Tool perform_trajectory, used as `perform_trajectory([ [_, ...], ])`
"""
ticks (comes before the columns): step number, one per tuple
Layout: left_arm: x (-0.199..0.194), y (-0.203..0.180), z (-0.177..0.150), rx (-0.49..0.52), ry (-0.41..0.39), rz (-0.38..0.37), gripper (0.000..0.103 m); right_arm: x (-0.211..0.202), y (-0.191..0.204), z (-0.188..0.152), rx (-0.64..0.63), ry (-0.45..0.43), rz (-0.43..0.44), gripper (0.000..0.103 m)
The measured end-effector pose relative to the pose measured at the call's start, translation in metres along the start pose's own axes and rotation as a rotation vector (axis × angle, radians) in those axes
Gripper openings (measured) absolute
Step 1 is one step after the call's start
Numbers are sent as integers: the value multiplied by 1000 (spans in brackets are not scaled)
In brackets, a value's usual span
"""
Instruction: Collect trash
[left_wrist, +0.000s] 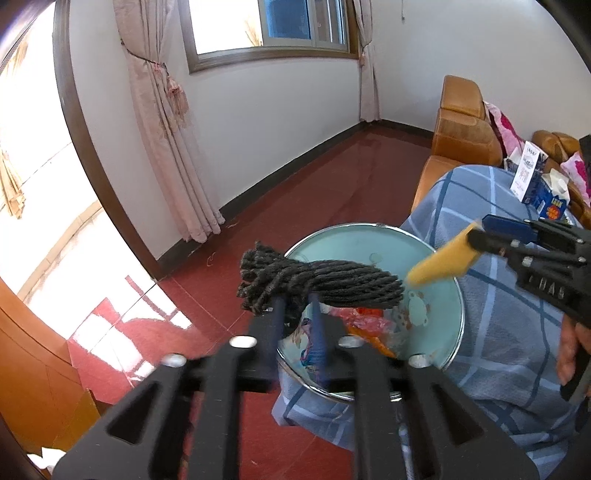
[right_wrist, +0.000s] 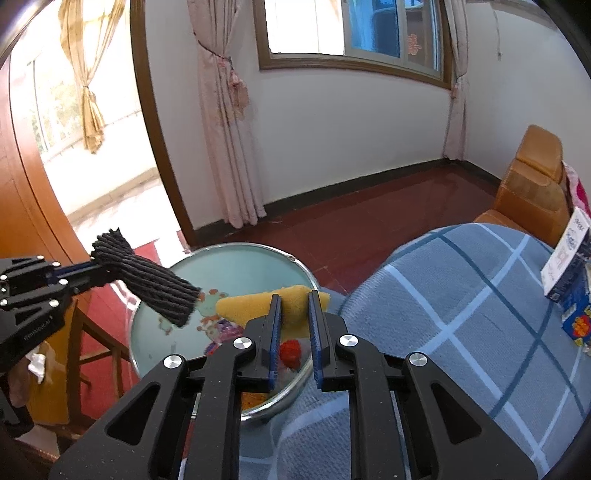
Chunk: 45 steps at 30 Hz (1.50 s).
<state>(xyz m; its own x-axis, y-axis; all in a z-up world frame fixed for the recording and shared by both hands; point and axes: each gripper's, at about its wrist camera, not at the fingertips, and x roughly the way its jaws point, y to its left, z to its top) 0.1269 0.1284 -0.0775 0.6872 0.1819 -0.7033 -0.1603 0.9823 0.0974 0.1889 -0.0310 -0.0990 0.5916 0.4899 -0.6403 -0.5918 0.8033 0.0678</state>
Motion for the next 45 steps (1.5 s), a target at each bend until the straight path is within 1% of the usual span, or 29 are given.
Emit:
perform_trajectory([
  [1,-1,0,0,-2,-8,0,42,1,0,-1,2,-2,4,32],
  [2,-3,-1,0,-3,-16,-2,47,1,-1,-1,5,-7,4,47],
  [3,-4,-1,0,-6,-19,-5,49,0,-2,-1,8,-12,1,49],
  [5,-5,-1,0,-16,-25,-10,64,0,-4,-3,18,-8,4,49],
  [7,-7,-2,-1,-20,-35,-11,72,-3,-6,-4,24,-12,-1,49],
  [9,-11,-3,-1,-19,-45,-18,74,-9,-9,-5,38,-24,1,53],
  [10,-14,-3,-2,-22,-53,-18,77,-14,-10,-5,43,-31,0,53],
  [11,-18,-3,-2,-31,-70,-17,84,-17,-12,-6,47,-36,-3,53],
  [12,-22,-3,-3,-38,-85,-13,86,-23,-14,-8,54,-43,-7,55],
  [15,-33,-6,-2,-50,-120,-20,87,-45,-21,-13,78,-77,-34,58],
  [19,-46,-10,-1,-53,-154,-34,88,-74,-27,-19,101,-129,-75,59],
  [24,-59,-15,1,-44,-186,-38,88,-96,-31,-25,114,-170,-102,62],
  [28,-65,-17,2,-38,-202,-35,89,-102,-33,-27,116,-186,-113,62],
  [30,-68,-16,2,-37,-209,-36,90,-105,-33,-27,118,-194,-119,64],
  [35,-72,-16,3,-39,-221,-30,93,-111,-34,-28,119,-205,-123,65],
  [45,-73,-16,3,-32,-222,-31,94,-115,-33,-29,121,-212,-126,66],
])
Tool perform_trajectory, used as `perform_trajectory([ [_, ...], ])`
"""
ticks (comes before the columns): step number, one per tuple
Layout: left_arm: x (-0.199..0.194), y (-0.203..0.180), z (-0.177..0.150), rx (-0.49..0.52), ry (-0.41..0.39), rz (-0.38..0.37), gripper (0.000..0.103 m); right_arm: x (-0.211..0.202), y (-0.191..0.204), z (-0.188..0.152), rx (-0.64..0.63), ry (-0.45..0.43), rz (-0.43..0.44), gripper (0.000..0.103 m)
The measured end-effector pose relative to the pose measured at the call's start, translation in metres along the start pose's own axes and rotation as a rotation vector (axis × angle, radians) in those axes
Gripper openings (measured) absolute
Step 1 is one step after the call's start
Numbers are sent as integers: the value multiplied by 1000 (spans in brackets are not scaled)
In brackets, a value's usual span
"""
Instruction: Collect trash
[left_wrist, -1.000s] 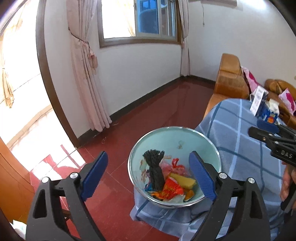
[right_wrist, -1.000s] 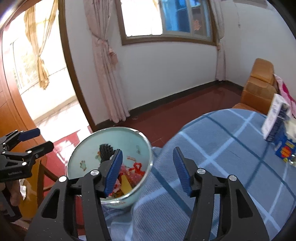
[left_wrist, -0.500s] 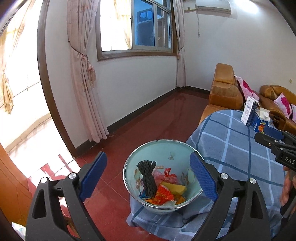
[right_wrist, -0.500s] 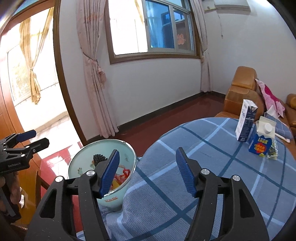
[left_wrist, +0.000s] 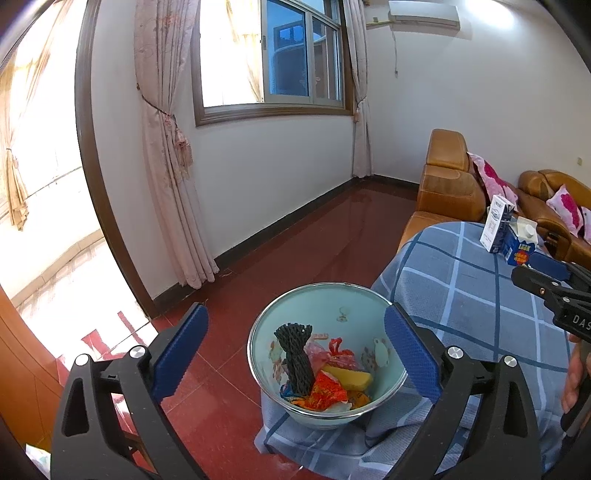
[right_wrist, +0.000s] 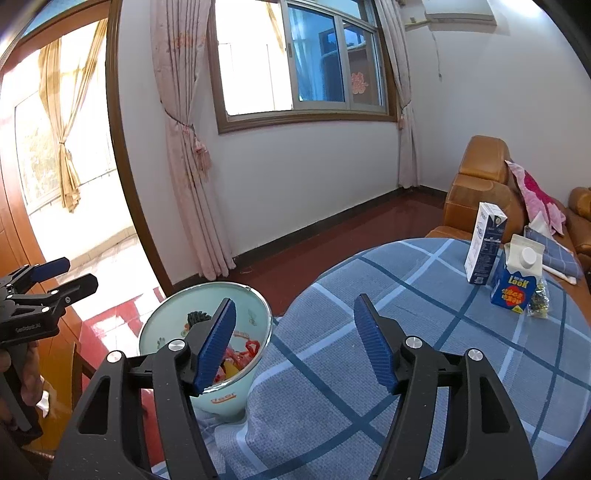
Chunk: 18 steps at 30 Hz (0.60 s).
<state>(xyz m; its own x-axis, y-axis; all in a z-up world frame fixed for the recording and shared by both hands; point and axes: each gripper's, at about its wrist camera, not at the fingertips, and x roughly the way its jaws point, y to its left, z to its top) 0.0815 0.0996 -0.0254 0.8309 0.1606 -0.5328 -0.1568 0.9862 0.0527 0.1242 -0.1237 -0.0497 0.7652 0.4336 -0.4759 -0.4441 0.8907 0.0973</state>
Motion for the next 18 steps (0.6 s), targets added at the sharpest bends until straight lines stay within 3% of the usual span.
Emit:
perform_trajectory([
  [18,-4,2,2,9,-11,24,96,-7,0,1,-1,-15,-4,68],
])
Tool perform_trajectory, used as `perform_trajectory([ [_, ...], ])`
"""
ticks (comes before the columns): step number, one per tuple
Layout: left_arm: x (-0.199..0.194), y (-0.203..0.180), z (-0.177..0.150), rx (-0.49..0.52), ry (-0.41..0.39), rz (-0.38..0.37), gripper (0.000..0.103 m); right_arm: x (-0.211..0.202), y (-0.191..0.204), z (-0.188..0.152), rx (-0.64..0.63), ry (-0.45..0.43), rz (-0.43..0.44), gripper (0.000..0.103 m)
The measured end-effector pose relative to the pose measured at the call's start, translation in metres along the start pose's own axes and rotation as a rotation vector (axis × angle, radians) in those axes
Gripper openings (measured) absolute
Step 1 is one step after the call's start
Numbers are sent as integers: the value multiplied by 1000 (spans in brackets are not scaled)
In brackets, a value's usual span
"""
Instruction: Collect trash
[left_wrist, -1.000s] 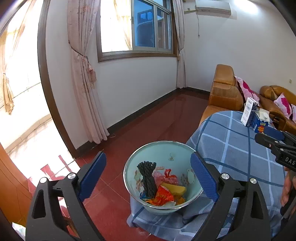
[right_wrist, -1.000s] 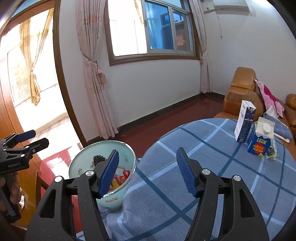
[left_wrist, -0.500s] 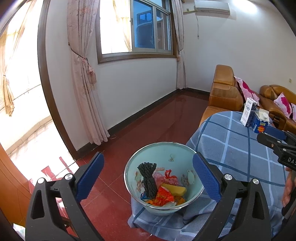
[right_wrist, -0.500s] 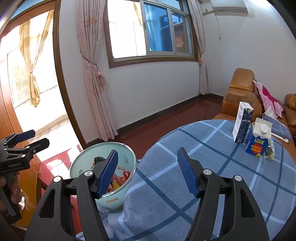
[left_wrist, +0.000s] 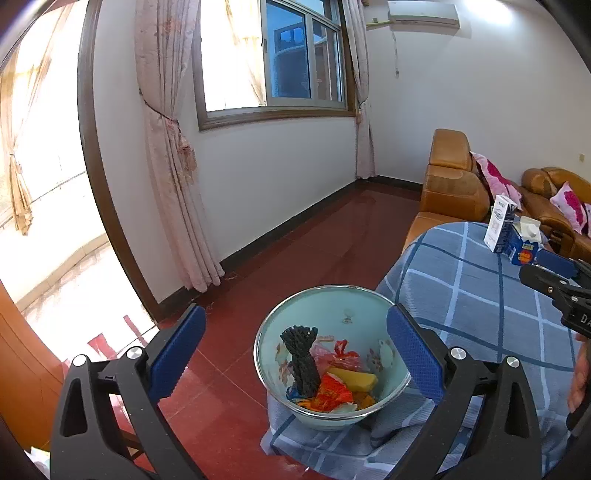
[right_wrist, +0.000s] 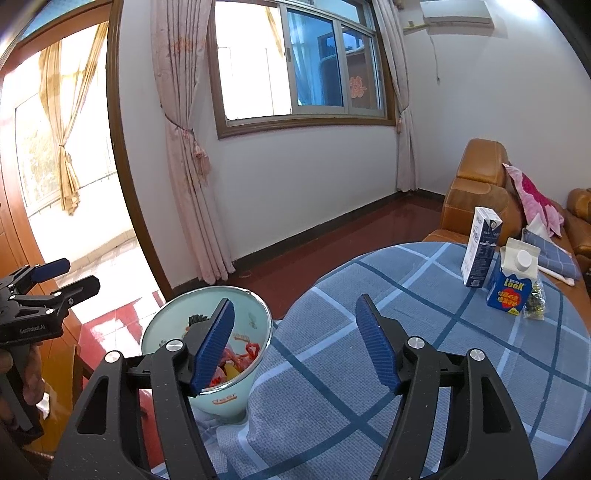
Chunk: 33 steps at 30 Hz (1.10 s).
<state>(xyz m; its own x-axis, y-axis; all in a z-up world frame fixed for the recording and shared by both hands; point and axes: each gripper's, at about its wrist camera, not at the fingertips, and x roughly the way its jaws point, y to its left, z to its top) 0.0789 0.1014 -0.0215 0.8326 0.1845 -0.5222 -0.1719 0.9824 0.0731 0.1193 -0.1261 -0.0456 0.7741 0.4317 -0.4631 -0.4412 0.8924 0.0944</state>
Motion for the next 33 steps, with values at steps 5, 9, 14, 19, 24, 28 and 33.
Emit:
perform_trajectory([
  [5,2,-1,1,1,2,7,97,0,0,0,-1,1,1,68],
  [9,2,-1,1,5,2,9,97,0,1,0,-1,-2,1,68],
  [14,3,-1,1,3,9,3,97,-2,2,2,-1,-13,2,69],
  [19,2,-1,0,8,6,10,97,-2,2,3,-2,-14,2,69],
  [24,2,-3,1,26,-4,40,97,-4,2,3,2,-26,-2,69],
  [28,3,-4,1,38,3,46,97,-8,1,4,1,-34,-5,69],
  [33,4,-4,1,46,12,51,97,-8,1,4,1,-33,-5,69],
])
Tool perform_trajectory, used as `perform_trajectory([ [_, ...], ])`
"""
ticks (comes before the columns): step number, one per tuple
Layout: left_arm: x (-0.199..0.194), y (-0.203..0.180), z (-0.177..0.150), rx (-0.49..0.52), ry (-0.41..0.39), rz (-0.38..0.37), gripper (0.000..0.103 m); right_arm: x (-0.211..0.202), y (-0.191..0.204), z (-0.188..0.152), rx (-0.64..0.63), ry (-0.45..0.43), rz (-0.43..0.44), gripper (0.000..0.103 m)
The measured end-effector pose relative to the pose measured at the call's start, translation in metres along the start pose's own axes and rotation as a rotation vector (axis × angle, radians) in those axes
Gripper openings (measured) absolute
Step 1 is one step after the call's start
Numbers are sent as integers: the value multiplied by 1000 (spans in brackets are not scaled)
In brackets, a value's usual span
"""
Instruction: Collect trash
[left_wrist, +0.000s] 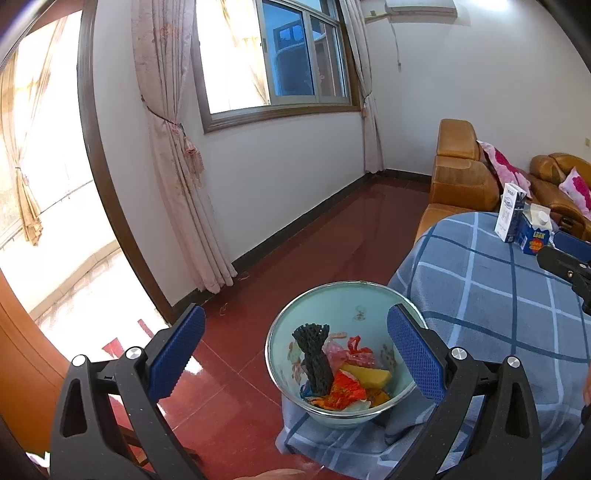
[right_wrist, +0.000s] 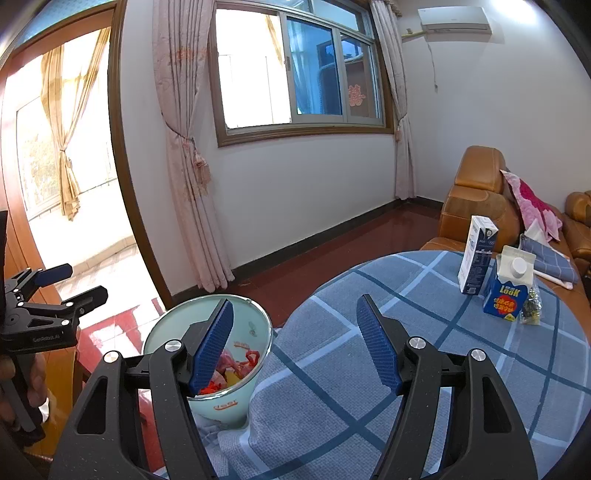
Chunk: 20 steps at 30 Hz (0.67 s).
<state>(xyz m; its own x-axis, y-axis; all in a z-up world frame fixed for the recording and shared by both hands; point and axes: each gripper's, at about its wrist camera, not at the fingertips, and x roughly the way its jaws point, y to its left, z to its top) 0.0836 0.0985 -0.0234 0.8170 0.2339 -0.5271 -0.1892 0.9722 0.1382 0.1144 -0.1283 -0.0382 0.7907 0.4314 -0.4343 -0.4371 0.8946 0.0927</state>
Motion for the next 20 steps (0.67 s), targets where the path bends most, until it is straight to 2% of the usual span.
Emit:
perform_trajectory([
  [3,1,-1,0,6,2,6,97,-1,0,0,0,-1,0,73],
  [14,2,-3,-1,7,14,-14,97,2,-7,-6,0,15,-15,73],
  [17,3,1,-1,-11,17,-27,97,6,-25,-12,-7,50,-59,76],
  [20,10,1,-5,-23,38,-44,97,10,-75,-24,29,111,-164,77],
])
